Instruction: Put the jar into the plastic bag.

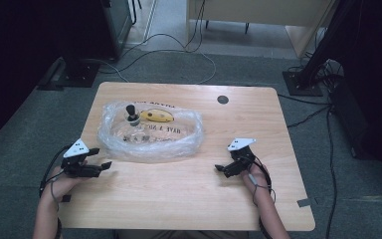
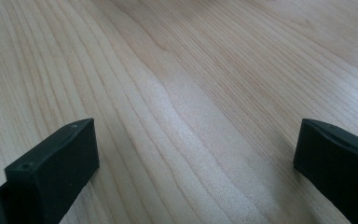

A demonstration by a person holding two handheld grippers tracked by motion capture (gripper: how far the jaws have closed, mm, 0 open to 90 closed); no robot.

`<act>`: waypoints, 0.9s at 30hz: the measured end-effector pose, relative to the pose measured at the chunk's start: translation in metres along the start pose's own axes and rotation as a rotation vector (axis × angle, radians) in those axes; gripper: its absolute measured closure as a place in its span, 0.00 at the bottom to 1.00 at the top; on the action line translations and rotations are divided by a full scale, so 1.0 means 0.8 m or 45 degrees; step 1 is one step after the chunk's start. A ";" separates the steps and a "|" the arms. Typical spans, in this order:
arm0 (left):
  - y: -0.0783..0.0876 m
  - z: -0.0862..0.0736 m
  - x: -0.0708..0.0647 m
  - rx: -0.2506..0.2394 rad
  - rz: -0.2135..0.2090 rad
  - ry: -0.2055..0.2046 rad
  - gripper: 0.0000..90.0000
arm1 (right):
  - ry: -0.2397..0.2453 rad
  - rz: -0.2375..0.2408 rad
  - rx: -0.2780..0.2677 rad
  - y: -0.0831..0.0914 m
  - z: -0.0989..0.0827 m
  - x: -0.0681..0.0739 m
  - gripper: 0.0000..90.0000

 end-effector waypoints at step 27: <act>-0.025 -0.006 -0.001 0.048 0.029 -0.039 0.24 | 0.001 0.000 0.000 0.000 0.000 0.000 0.00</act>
Point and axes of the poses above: each handheld gripper's, and its own axes: y roughly backward along the jaws, z roughly out of its top, x roughly to its left, the point moved 5 cm from there along -y, roughly forward along the jaws, and after that the axes turned 4 degrees about -y, right-handed, at the moved point
